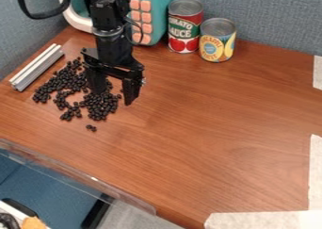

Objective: Sweep into pile

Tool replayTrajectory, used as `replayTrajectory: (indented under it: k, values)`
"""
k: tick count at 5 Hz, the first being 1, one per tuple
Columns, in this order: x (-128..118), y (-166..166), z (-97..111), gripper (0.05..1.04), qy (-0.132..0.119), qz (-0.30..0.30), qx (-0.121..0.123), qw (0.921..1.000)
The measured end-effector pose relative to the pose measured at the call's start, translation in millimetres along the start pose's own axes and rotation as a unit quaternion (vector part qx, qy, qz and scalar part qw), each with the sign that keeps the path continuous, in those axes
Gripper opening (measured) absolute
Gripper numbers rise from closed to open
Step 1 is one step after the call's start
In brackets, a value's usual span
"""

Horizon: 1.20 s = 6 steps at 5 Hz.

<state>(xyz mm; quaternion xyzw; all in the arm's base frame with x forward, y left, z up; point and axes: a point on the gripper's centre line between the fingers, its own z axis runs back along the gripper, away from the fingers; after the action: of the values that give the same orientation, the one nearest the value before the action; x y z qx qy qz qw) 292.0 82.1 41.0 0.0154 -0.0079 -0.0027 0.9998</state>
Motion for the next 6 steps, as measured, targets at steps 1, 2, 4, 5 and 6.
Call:
replayTrajectory:
  k: [1,2,4,5,6]
  values:
    - [-2,-1,-8,0.999,0.013,-0.001,-0.004,0.9999]
    - [1,38,1,0.999,-0.005,0.023,0.008,0.9997]
    - [11,117,6,0.999,-0.044,0.046,0.043,0.9971]
    - [14,163,2,0.999,-0.055,0.074,0.049,0.9945]
    - [16,186,1,0.999,-0.060,0.083,0.049,0.9935]
